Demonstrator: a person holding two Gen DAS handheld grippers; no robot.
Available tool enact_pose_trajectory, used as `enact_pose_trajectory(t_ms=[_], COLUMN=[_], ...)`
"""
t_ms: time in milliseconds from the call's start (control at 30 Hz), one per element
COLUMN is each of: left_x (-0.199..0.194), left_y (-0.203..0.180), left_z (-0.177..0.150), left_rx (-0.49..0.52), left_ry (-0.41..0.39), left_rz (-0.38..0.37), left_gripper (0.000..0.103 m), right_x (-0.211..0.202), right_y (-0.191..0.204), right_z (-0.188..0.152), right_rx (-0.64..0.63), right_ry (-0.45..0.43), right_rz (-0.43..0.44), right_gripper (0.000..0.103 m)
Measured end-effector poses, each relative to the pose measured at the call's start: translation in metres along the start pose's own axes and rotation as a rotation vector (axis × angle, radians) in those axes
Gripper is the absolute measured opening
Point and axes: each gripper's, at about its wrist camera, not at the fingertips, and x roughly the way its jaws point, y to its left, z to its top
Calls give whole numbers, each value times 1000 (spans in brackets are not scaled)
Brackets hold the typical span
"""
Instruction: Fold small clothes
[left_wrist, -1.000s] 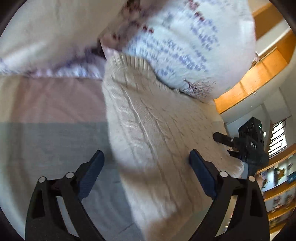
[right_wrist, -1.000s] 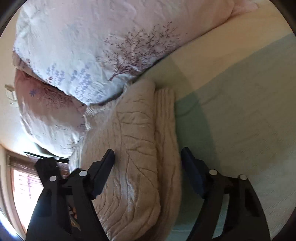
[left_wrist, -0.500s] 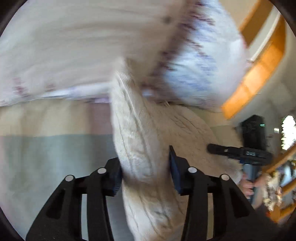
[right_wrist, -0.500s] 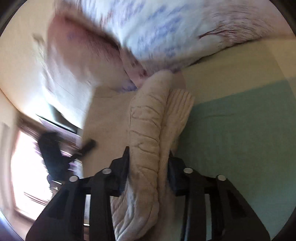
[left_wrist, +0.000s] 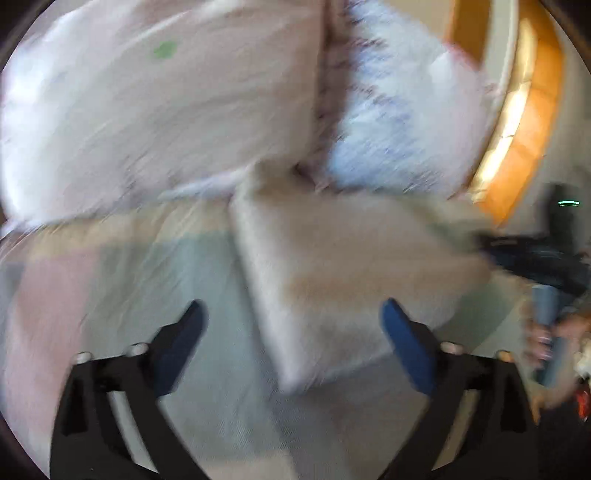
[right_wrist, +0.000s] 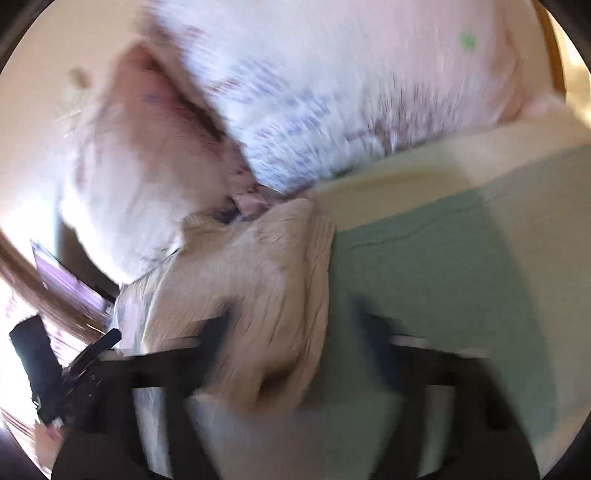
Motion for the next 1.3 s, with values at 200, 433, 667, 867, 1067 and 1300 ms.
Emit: enact_pose_trajectory(t_ms=[200,433,667,867,1067,1300], left_x=[21,48,49,50,50,50], left_y=[-11,-22,-22,-22,-22,-23], left_z=[-38,-48,-49,-50,-51,-50], left_rx=[12,32,23,23,22,22], left_ry=[142,202,169,169,169,169], left_rz=[129,185,184,185,185,185], left_gripper=[101,101,101,101,101,101], right_x=[4,41,46,45,45,45], right_y=[37,57,56,58,58,58], right_z=[-68,-90,-98,-99,-99,-99], right_rx=[-195,-287,-304,-302,-303,-303], right_ry=[143,191,177,174,174,174], right_rz=[-176,-348,-373,-377,-377,-377], right_gripper=[97,97,102,102,102,102])
